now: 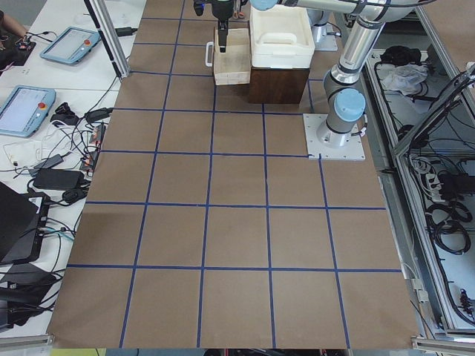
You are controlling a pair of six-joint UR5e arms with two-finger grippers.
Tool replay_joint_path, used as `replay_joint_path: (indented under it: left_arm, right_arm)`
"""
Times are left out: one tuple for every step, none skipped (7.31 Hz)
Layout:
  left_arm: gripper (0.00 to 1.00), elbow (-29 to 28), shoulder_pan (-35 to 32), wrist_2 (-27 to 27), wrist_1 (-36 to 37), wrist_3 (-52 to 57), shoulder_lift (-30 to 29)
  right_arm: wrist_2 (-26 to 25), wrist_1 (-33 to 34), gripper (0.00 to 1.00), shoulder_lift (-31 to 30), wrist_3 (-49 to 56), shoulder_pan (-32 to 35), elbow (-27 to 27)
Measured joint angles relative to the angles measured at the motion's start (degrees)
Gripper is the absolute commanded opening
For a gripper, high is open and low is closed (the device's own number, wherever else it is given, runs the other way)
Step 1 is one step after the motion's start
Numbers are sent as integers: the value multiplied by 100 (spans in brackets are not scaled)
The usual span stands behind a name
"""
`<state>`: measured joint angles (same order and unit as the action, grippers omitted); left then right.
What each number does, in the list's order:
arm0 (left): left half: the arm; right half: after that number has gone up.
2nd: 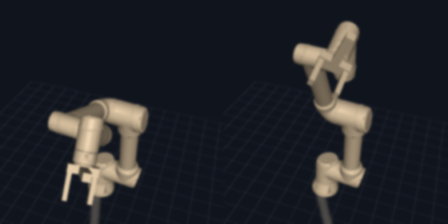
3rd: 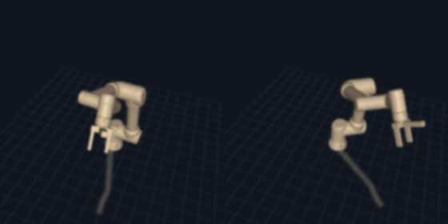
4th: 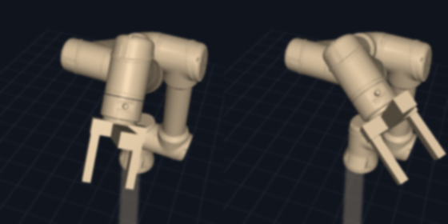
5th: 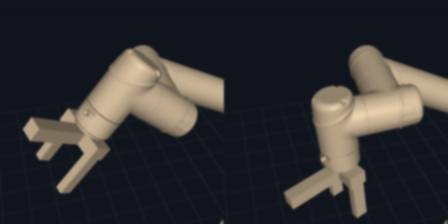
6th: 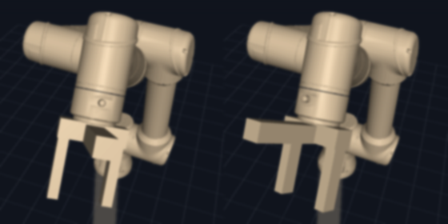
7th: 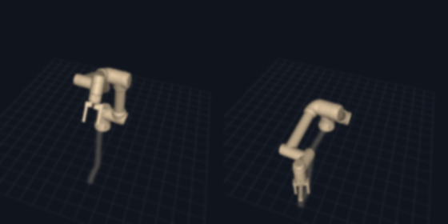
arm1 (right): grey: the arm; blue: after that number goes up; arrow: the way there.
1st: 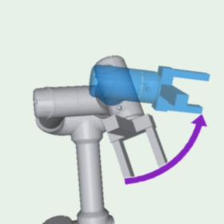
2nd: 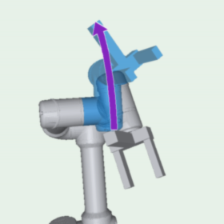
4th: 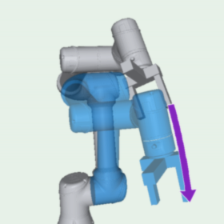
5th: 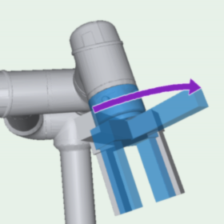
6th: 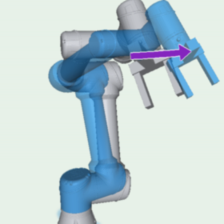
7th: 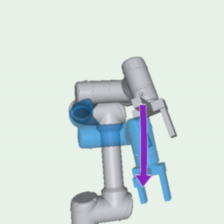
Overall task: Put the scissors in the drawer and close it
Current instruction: 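Lift the scissors with the right gripper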
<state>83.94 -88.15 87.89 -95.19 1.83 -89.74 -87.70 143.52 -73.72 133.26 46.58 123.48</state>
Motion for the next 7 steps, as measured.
replay_joint_path:
  left_arm:
    - [100, 0, 0, 0, 0, -2, 0]
    - [100, 0, 0, 0, 0, 0, 0]
    - [100, 0, 0, 0, 0, -1, 0]
    - [100, 0, 0, 0, 0, -2, 0]
    - [100, 0, 0, 0, 0, -2, 0]
    - [100, 0, 0, 0, 0, -4, 2]
    - [100, 0, 0, 0, 0, -4, 5]
  right_arm:
    - [-1, -15, 23, -40, -11, 1, -30]
    - [0, -40, 23, -70, -18, 8, -78]
    - [8, -99, 23, -114, -28, 13, -133]
    - [20, -220, 23, -214, -44, 21, -175]
    - [38, -454, 23, -390, -86, 31, -238]
    - [71, -896, 23, -608, -176, 59, -402]
    - [80, -1403, 23, -765, -269, 156, -667]
